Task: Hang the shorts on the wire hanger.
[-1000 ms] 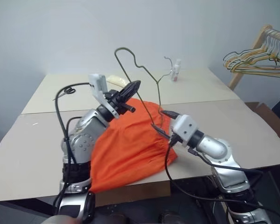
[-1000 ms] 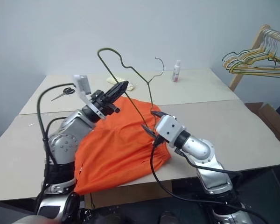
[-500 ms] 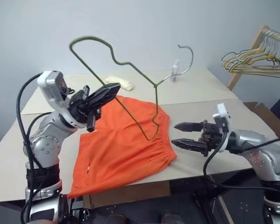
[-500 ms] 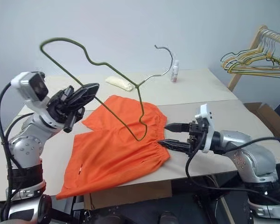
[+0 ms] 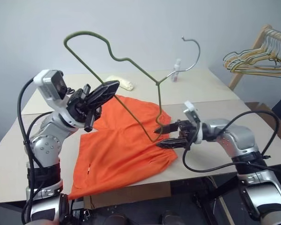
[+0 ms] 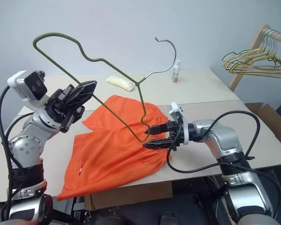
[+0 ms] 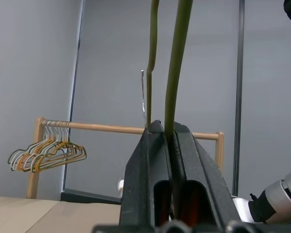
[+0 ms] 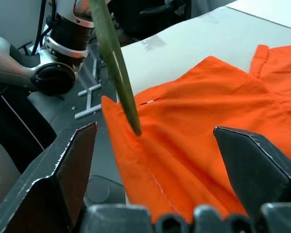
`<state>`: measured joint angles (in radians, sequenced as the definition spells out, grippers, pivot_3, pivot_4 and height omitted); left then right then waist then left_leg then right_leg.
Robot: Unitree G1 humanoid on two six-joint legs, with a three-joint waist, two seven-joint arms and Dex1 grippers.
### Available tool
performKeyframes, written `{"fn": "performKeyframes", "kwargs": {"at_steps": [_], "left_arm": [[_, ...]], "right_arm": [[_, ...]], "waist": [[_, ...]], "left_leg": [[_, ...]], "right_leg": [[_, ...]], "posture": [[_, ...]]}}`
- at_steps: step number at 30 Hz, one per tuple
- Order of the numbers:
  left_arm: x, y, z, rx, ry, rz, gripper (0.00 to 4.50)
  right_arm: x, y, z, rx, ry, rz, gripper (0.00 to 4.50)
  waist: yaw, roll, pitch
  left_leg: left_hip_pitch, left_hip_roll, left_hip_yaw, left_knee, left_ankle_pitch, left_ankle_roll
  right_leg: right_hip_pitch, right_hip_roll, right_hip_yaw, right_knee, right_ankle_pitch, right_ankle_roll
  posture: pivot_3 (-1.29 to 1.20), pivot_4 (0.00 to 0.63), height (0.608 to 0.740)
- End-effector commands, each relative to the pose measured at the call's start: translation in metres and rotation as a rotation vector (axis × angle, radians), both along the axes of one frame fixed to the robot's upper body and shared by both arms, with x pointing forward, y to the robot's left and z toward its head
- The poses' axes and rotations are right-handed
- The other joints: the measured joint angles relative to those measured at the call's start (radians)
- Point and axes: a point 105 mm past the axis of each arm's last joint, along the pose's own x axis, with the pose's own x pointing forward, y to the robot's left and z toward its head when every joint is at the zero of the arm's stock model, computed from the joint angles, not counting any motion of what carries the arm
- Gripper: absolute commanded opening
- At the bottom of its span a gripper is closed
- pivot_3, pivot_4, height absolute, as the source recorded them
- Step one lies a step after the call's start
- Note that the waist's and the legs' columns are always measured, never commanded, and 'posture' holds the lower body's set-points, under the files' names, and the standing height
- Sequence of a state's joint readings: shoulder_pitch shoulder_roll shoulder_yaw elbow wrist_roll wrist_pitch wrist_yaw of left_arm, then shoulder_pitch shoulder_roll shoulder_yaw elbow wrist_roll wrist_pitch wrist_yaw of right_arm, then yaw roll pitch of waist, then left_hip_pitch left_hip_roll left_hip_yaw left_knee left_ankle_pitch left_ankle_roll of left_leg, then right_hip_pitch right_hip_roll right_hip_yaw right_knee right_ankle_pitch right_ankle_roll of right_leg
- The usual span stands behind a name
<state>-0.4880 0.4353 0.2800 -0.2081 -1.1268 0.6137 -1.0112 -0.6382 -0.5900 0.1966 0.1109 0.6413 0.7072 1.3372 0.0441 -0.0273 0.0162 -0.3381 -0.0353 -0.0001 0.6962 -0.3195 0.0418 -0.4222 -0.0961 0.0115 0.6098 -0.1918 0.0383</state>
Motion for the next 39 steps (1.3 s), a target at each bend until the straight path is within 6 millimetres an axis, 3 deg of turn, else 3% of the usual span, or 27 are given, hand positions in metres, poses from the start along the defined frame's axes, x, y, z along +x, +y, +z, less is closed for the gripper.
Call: {"fn": "performKeyframes", "kwargs": {"at_steps": [1, 3, 7, 17, 18, 24, 27, 32, 35, 39], "left_arm": [[-0.004, -0.002, 0.007, -0.006, -0.045, 0.006, 0.0], [-0.004, -0.002, 0.006, -0.009, -0.044, 0.005, 0.0], [-0.003, -0.005, 0.005, -0.016, -0.04, -0.002, 0.0], [0.001, -0.008, -0.002, -0.014, -0.024, 0.015, 0.0], [0.003, -0.008, -0.006, -0.004, -0.007, 0.023, 0.0], [0.019, -0.018, -0.033, 0.123, 0.085, 0.08, 1.65], [0.03, -0.025, -0.065, 0.31, 0.149, 0.142, 2.65], [0.026, -0.024, -0.112, 0.549, 0.2, 0.146, 4.31], [0.022, -0.018, -0.128, 0.651, 0.169, 0.182, 4.45], [0.008, -0.014, -0.129, 0.736, 0.055, 0.167, 4.45]], "right_arm": [[-0.001, 0.005, 0.019, 0.031, -0.048, 0.043, 4.48], [-0.001, 0.007, 0.023, 0.038, -0.052, 0.047, 4.48], [-0.001, 0.008, 0.024, 0.036, -0.045, 0.056, 3.59], [-0.003, 0.007, 0.025, 0.052, -0.038, 0.056, 0.02], [-0.003, 0.007, 0.025, 0.055, -0.039, 0.056, 0.02], [-0.002, 0.006, 0.029, 0.087, -0.047, 0.029, 0.0], [-0.001, 0.001, 0.035, 0.125, -0.042, -0.009, 0.0], [0.002, -0.019, 0.036, 0.131, -0.017, -0.14, 0.0], [-0.003, -0.047, 0.027, 0.081, 0.014, -0.251, 0.0], [-0.017, -0.093, -0.002, -0.067, 0.135, -0.397, 0.0]], "waist": [[0.002, 0.0, 0.0], [0.002, 0.0, 0.0], [0.001, 0.0, 0.0], [-0.001, 0.0, 0.0], [-0.001, 0.0, 0.0], [0.001, 0.0, 0.0], [0.002, 0.0, 0.0], [0.0, 0.001, 0.0], [0.004, 0.001, 0.0], [0.02, 0.001, 0.0]], "left_leg": [[0.0, 0.0, 0.0, 0.0, 0.0, 0.0], [0.0, 0.0, 0.0, 0.0, 0.0, 0.0], [0.0, 0.0, 0.0, 0.0, 0.0, 0.0], [0.0, 0.0, 0.0, 0.0, 0.0, -0.001], [0.0, 0.0, 0.0, 0.0, 0.0, -0.001], [0.0, 0.0, 0.0, 0.0, -0.001, -0.001], [0.0, -0.001, 0.0, 0.0, -0.001, -0.001], [-0.001, 0.0, 0.0, -0.002, -0.001, 0.0], [-0.002, 0.0, 0.0, -0.002, -0.001, 0.0], [-0.005, 0.0, -0.001, -0.002, -0.003, 0.003]], "right_leg": [[0.0, 0.0, 0.0, 0.0, 0.0, 0.0], [0.0, 0.0, 0.0, 0.0, 0.0, 0.0], [-0.001, 0.0, 0.0, 0.0, 0.0, 0.0], [-0.001, 0.0, 0.0, 0.0, 0.0, 0.0], [-0.001, 0.0, 0.0, 0.0, 0.0, 0.0], [-0.001, 0.0, 0.0, 0.0, 0.0, 0.0], [-0.001, 0.0, 0.0, 0.0, 0.0, 0.0], [-0.001, 0.0, 0.0, 0.0, 0.0, 0.0], [-0.002, 0.0, 0.0, -0.001, 0.0, 0.0], [-0.004, -0.003, -0.001, -0.002, 0.0, 0.0]], "posture": [[0.1, 0.0, 0.74], [0.09, 0.0, 0.74], [0.09, 0.0, 0.74], [0.09, 0.0, 0.74], [0.09, 0.0, 0.74], [0.09, 0.0, 0.74], [0.08, 0.0, 0.74], [0.08, 0.0, 0.74], [0.08, 0.0, 0.74], [0.08, 0.0, 0.74]]}}
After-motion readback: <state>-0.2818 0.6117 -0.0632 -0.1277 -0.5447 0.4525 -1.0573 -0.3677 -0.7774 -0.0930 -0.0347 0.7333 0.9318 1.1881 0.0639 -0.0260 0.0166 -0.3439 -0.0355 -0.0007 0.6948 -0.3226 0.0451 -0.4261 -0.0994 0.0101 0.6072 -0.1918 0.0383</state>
